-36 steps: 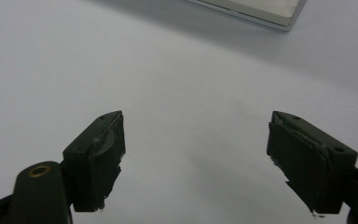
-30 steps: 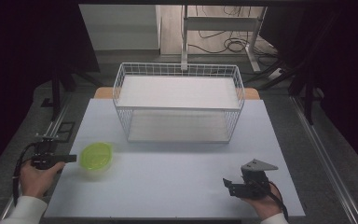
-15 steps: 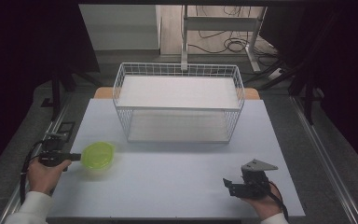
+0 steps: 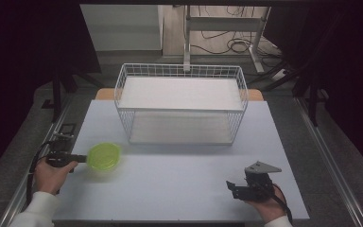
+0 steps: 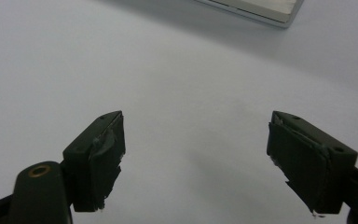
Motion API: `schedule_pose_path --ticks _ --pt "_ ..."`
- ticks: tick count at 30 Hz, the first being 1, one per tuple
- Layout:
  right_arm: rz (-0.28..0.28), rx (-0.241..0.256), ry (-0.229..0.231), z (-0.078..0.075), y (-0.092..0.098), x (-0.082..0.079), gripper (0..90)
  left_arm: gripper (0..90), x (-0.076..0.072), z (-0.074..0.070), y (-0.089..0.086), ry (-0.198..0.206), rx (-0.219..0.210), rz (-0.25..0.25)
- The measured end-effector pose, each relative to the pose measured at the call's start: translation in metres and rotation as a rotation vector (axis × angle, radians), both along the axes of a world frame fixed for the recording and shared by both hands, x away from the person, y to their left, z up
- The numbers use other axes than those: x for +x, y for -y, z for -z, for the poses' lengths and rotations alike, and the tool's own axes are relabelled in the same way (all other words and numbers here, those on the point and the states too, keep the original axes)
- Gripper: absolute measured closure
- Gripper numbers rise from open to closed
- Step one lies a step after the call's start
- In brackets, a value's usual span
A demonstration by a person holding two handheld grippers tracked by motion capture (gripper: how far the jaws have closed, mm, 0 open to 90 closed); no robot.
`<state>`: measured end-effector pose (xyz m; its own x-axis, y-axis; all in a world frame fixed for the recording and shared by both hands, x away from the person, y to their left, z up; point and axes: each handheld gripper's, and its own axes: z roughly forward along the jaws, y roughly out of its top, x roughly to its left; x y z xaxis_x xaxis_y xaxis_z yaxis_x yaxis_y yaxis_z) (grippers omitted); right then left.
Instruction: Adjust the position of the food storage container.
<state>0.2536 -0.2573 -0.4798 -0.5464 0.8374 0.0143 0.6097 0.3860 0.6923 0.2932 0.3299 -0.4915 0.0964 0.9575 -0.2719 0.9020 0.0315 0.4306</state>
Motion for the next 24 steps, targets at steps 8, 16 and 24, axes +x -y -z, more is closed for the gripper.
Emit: schedule_pose_path --ticks 8,16,24 --pt "0.003 -0.002 -0.003 0.000 0.000 0.000 19.0 90.0 0.007 0.003 0.012 -0.012 0.005 0.032" --pt "0.006 -0.005 -0.004 0.001 0.001 0.000 19.0 90.0 0.009 0.010 0.011 -0.024 -0.006 0.028" --pt "0.006 -0.008 -0.007 0.001 0.000 0.001 19.0 90.0 0.010 0.015 0.014 -0.027 -0.025 0.031"
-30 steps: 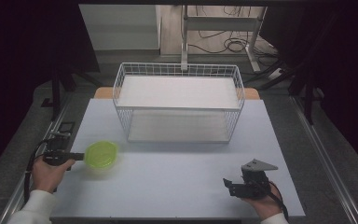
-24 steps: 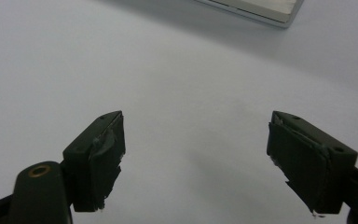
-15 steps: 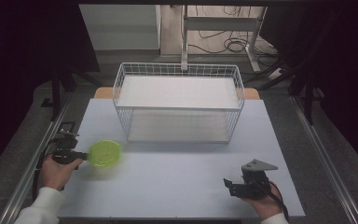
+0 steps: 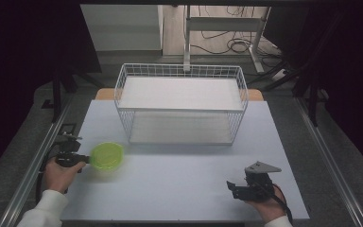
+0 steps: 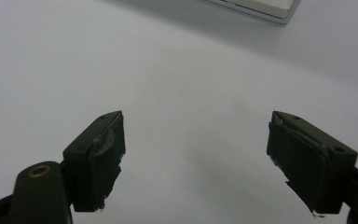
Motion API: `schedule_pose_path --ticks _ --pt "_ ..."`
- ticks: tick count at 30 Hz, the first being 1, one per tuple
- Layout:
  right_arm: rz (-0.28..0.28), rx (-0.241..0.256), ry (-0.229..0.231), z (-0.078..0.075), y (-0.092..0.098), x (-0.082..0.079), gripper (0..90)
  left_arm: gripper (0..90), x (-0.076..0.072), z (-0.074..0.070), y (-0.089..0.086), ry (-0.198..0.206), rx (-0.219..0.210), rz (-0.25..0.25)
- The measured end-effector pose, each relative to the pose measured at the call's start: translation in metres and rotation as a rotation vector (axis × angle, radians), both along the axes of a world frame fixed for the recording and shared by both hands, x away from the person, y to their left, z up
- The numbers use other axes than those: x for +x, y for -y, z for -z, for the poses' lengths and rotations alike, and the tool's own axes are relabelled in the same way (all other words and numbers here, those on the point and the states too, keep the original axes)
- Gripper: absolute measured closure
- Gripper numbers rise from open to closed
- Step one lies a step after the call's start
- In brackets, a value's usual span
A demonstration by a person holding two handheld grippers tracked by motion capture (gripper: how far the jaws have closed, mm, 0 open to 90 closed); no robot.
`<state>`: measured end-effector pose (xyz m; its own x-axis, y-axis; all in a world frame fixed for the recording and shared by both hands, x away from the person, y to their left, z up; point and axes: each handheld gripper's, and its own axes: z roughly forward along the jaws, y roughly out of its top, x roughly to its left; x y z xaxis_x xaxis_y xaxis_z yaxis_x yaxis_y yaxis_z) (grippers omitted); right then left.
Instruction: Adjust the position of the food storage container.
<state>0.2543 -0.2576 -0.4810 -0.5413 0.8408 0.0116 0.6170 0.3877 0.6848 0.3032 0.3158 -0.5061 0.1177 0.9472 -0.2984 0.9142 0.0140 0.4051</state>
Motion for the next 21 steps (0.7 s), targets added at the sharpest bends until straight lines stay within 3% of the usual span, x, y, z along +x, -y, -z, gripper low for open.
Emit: schedule_pose_path --ticks 21 --pt "0.002 -0.003 -0.004 0.000 0.001 0.001 19.0 90.0 0.015 0.002 0.038 0.007 -0.017 0.059"
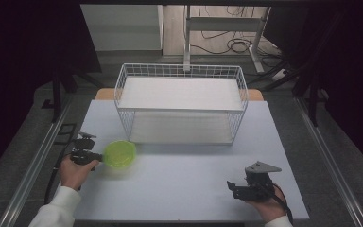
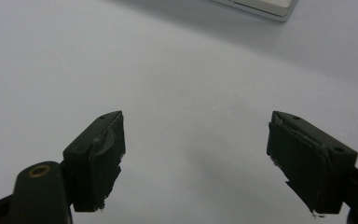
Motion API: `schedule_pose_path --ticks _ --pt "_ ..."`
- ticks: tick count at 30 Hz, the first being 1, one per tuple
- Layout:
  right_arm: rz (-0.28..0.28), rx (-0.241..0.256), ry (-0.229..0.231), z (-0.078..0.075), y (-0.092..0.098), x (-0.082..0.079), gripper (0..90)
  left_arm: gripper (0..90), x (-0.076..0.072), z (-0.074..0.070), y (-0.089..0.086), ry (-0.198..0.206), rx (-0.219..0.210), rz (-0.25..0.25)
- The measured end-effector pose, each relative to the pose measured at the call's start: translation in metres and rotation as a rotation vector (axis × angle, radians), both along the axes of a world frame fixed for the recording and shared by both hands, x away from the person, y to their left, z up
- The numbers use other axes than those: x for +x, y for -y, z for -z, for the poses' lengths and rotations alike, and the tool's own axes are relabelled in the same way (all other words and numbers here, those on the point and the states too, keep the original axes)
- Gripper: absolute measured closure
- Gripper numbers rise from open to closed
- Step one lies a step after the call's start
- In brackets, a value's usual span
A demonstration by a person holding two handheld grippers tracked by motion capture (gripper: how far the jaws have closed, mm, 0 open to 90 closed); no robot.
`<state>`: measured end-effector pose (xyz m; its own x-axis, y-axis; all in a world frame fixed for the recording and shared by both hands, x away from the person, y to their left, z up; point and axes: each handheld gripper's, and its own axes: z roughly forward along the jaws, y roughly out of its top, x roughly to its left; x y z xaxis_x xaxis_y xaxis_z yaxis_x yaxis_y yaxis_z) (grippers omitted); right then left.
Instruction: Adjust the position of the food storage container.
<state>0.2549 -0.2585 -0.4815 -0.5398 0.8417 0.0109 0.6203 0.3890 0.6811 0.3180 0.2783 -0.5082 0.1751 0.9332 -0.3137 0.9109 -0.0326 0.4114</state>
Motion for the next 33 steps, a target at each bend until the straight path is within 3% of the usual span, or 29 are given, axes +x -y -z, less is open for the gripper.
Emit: schedule_pose_path --ticks 11,33 --pt "-0.001 -0.004 -0.003 0.000 0.000 0.000 19.0 90.0 0.008 0.001 0.022 0.011 -0.029 0.033" --pt "0.001 -0.004 -0.005 0.000 0.001 0.001 19.1 90.0 0.021 0.001 0.097 0.023 -0.082 0.134"
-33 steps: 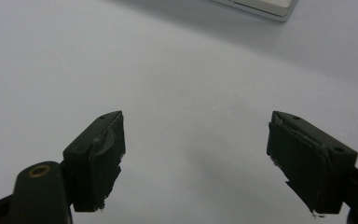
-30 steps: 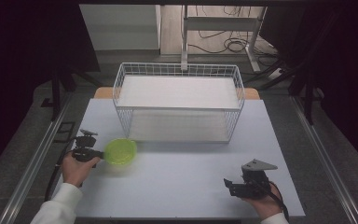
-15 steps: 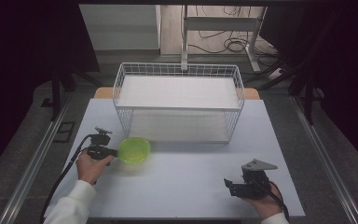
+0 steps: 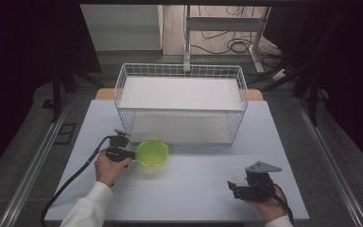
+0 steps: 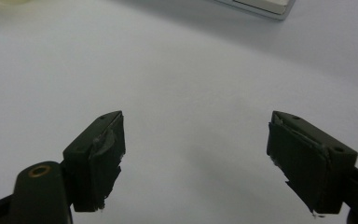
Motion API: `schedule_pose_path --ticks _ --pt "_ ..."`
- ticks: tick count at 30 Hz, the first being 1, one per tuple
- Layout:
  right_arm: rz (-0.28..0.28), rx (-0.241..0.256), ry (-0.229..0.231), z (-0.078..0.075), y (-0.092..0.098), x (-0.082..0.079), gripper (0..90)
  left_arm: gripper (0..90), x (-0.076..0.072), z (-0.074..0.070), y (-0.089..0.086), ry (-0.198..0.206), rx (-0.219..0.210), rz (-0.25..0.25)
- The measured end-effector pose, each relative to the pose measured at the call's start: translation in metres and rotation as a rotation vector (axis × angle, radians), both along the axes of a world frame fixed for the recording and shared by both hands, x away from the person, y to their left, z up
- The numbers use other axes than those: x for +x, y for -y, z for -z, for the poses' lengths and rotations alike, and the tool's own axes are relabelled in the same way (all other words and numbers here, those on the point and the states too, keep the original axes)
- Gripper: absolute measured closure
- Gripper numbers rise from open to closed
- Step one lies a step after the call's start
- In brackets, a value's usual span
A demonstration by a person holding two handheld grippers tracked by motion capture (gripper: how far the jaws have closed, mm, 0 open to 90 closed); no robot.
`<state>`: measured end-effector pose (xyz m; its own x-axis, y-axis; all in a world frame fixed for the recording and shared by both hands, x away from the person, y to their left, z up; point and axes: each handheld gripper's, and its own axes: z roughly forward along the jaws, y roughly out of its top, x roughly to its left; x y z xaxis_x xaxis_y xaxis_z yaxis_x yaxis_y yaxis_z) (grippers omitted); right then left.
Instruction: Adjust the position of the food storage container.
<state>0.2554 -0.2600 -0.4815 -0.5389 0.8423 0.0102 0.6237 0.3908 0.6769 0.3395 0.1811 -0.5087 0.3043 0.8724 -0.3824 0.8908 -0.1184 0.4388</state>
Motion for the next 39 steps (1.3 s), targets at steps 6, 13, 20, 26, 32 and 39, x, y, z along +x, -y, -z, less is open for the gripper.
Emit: schedule_pose_path --ticks 6,13,20,26,32,39 --pt "-0.001 -0.001 -0.001 0.000 0.000 0.000 19.0 90.0 0.000 0.002 0.018 -0.003 -0.016 0.015" --pt "0.002 -0.004 0.001 0.000 0.001 0.000 19.0 90.0 0.000 0.006 0.040 -0.009 -0.046 0.067" --pt "0.006 -0.004 0.001 0.000 0.001 0.000 19.0 90.0 -0.002 0.009 0.053 -0.019 -0.079 0.075" --pt "0.005 -0.009 -0.002 0.000 0.001 0.001 19.1 90.0 -0.002 0.009 0.063 -0.018 -0.081 0.100" --pt "0.004 -0.009 -0.001 0.000 0.001 0.001 19.0 90.0 -0.003 0.011 0.073 -0.020 -0.103 0.099" --pt "0.011 -0.002 0.002 0.000 0.004 0.001 19.0 90.0 -0.006 -0.001 0.063 0.022 -0.073 0.100"
